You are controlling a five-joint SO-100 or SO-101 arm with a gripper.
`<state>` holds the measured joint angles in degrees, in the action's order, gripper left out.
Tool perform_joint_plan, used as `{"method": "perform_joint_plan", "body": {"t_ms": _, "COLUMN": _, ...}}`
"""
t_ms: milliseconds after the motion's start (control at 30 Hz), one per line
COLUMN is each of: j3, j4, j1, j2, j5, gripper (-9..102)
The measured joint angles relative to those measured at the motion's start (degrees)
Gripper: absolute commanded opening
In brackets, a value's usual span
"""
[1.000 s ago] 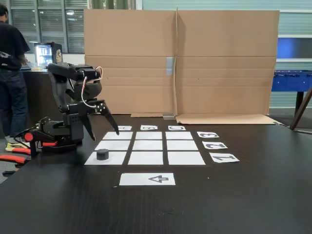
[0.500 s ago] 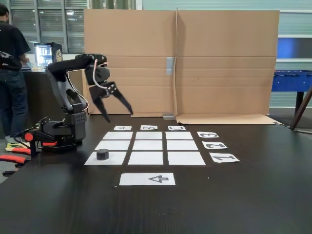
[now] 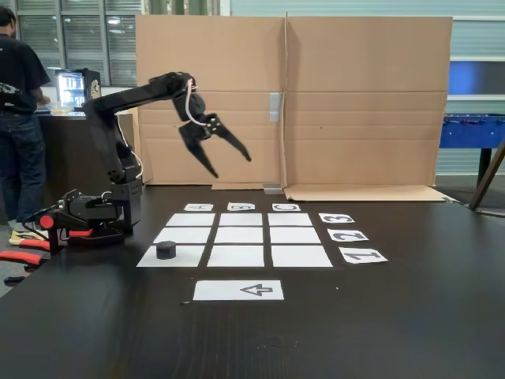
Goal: Pick up a new token and place it in the grid on square A1.
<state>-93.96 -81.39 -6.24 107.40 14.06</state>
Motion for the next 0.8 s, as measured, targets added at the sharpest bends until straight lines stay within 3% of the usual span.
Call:
{"method": "perform_joint_plan", "body": {"t_ms": 367, "j3": 6.15, "j4": 8.09, "j1": 7.56, "j2": -7.03, "j5": -10.37, "gripper": 33}}
{"method": "perform_joint_plan", "body": {"t_ms": 800, "j3": 6.68, "j4": 16.96, "j1": 7.82, "j2": -12.04, "j5": -13.27, "gripper": 34}}
